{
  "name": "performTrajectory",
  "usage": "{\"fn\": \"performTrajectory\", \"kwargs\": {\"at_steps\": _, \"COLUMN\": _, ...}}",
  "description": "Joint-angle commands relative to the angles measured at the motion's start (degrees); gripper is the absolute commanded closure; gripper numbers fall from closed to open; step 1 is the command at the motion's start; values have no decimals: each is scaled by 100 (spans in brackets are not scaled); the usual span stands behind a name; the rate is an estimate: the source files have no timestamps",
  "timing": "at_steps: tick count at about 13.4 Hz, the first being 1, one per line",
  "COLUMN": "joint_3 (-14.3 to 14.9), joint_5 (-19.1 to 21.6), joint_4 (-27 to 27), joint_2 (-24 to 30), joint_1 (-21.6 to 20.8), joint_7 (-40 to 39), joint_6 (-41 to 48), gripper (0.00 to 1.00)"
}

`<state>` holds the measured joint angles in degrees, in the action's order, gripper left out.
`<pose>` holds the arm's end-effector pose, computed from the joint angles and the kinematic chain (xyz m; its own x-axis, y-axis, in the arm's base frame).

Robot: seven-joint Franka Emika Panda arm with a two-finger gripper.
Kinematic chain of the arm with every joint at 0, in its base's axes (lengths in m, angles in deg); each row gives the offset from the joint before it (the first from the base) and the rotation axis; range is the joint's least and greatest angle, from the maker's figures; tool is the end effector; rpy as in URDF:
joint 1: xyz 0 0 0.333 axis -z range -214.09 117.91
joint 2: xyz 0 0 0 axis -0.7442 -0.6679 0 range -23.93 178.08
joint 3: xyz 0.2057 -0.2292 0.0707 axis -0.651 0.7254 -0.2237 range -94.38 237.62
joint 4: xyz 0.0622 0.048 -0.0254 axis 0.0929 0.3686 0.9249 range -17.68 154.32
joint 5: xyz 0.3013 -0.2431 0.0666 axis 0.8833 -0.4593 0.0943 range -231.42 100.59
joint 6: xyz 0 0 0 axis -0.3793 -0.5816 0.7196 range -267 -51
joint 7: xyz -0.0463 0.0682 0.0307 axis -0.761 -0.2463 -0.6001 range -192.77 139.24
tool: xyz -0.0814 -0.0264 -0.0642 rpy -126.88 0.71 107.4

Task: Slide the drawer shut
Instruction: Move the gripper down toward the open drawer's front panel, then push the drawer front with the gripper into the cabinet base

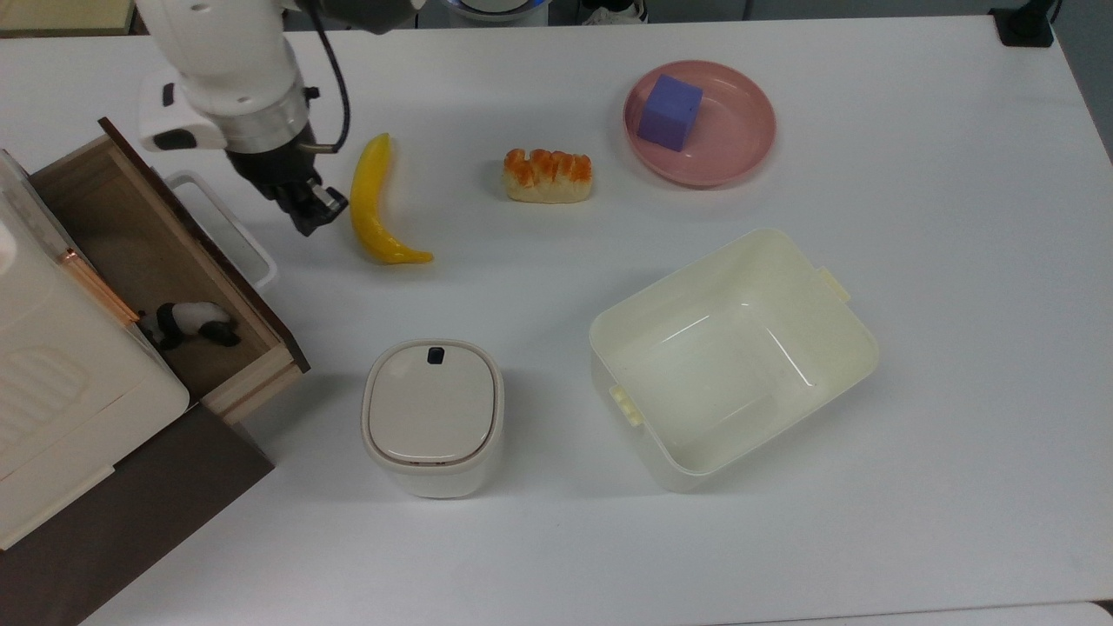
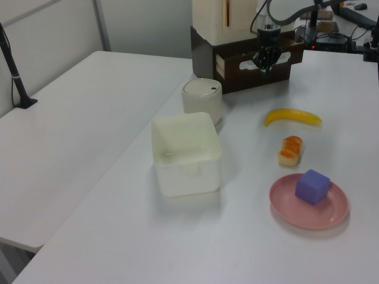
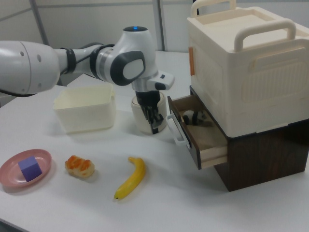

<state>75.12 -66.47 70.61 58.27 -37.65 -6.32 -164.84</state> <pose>0.6404 -0.1559 0.4404 0.8305 -0.5554 0.0417 -0.5565 -0.8305 0.0236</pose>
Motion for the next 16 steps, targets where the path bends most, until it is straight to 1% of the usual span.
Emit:
{"fn": "performTrajectory", "kwargs": {"at_steps": 1, "joint_3": 45, "joint_5": 62, "joint_4": 35, "joint_2": -175, "joint_1": 220, "joint_7": 118, "joint_6": -631, "gripper": 100}}
{"fn": "performTrajectory", "kwargs": {"at_steps": 3, "joint_3": 80, "joint_5": 53, "joint_4": 35, "joint_2": -246, "joint_1": 291, "joint_7": 127, "joint_6": -887, "gripper": 100}}
{"fn": "performTrajectory", "kwargs": {"at_steps": 5, "joint_3": 194, "joint_5": 53, "joint_4": 26, "joint_2": -290, "joint_1": 370, "joint_7": 127, "joint_6": -1160, "gripper": 100}}
{"fn": "performTrajectory", "kwargs": {"at_steps": 12, "joint_3": 194, "joint_5": 53, "joint_4": 17, "joint_2": -439, "joint_1": 722, "joint_7": 127, "joint_6": -2048, "gripper": 99}}
{"fn": "performTrajectory", "kwargs": {"at_steps": 13, "joint_3": 194, "joint_5": 61, "joint_4": -87, "joint_2": -500, "joint_1": 749, "joint_7": 127, "joint_6": -2162, "gripper": 99}}
{"fn": "performTrajectory", "kwargs": {"at_steps": 16, "joint_3": 203, "joint_5": 53, "joint_4": -106, "joint_2": -580, "joint_1": 766, "joint_7": 127, "joint_6": -2216, "gripper": 99}}
